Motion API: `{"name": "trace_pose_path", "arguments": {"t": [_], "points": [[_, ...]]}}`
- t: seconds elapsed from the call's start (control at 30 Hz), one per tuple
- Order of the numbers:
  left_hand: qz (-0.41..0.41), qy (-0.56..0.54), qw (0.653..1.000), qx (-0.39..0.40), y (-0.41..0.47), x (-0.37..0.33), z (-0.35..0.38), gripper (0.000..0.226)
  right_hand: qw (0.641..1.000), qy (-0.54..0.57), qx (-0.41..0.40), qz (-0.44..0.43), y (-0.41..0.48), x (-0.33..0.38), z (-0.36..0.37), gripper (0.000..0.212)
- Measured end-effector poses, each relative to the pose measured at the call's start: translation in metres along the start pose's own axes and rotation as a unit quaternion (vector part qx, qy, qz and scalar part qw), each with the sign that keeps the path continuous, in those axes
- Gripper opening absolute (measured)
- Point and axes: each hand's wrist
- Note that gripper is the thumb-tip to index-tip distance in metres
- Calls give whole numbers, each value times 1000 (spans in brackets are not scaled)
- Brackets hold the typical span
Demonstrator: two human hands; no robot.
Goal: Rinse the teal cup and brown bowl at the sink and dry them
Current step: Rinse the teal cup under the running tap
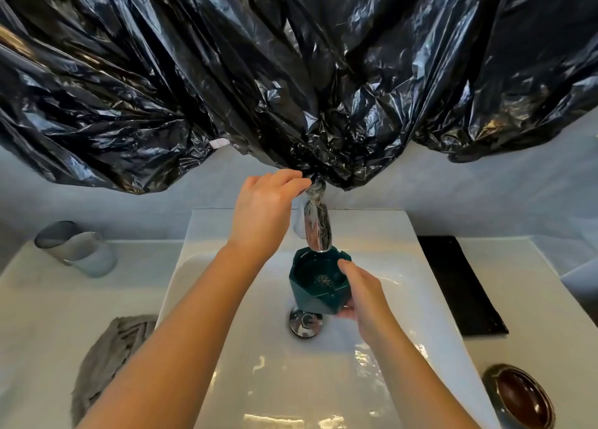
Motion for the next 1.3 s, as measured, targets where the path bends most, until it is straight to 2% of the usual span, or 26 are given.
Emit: {"name": "trace_pose_path", "arguments": {"t": [0.2, 0.4, 0.67, 1.0, 1.07, 1.13, 1.2, 1.3], "points": [[8, 19, 1000, -2, 11, -1, -3, 43, 1000, -7, 13, 0, 2, 4, 6, 11], [7, 27, 1000, -7, 13, -3, -7, 51, 1000, -16, 19, -19, -1, 4, 6, 17], [-10, 48, 998, 41, 21, -5, -10, 58, 1000, 0, 12, -19, -1, 6, 5, 14], [-7, 33, 998, 62, 26, -7, -17, 55, 1000, 0, 11, -7, 0, 5, 5, 14], [-44, 2, 998, 47, 15, -10, -20, 54, 1000, 8, 15, -8, 0, 4, 6, 15], [-117, -47, 992, 22, -13, -18, -24, 54, 1000, 23, 19, -7, 3, -1, 6, 14], [-181, -91, 979, -26, -52, -25, -26, 40, 999, 31, 26, 0, 8, -9, 7, 11], [-200, -108, 974, 10, -109, -30, -13, 22, 999, 22, 27, 9, 14, -24, 4, 9]]}}
Point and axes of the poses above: each hand's wrist, its own y-axis towards the middle knuckle, its own z-axis out of the palm, x = y × z, and after that the axes turned 8 degrees about y, right-handed
